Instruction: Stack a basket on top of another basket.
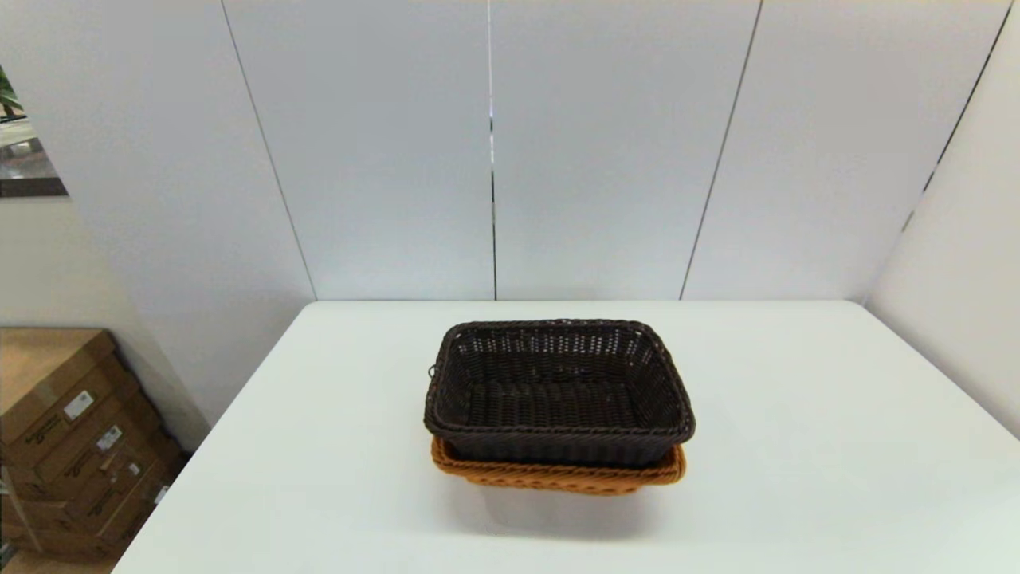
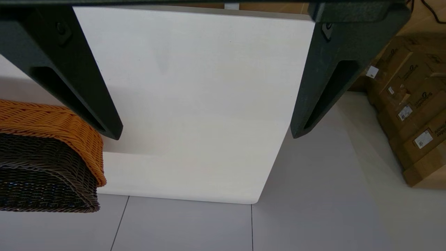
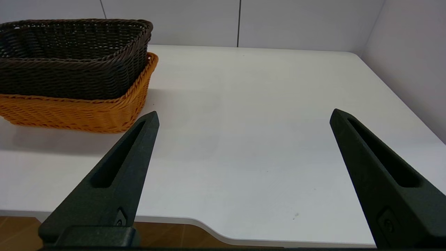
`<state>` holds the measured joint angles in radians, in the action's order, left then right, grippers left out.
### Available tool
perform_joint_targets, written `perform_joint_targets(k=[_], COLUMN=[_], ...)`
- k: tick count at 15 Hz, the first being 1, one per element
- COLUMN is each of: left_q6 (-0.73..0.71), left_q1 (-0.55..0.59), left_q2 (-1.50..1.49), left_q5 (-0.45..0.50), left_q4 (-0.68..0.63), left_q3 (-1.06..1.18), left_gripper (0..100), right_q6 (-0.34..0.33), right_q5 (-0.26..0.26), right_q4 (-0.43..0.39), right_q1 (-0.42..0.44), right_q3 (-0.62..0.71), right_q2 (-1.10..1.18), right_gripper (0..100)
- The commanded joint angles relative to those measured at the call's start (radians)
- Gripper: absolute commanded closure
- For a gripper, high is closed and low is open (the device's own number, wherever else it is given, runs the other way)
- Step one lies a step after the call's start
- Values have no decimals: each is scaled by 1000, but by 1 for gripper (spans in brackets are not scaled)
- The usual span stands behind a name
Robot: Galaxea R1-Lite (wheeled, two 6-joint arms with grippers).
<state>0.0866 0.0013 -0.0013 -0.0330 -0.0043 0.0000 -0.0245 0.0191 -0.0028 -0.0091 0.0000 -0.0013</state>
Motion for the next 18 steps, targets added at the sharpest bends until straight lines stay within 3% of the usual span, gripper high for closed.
perform_joint_targets(k=[1, 18], left_q6=[1, 1], left_q1=[0, 0], left_q2=[0, 0], left_q5=[-1, -1], left_q4=[0, 0], left_q3=[2, 2], left_gripper=[0, 0], right_q6=[0, 14], right_q5=[1, -16], right_q4=[0, -2], right_q1=[0, 0], right_q3=[0, 2], right_q2=[0, 1], right_gripper=[0, 0])
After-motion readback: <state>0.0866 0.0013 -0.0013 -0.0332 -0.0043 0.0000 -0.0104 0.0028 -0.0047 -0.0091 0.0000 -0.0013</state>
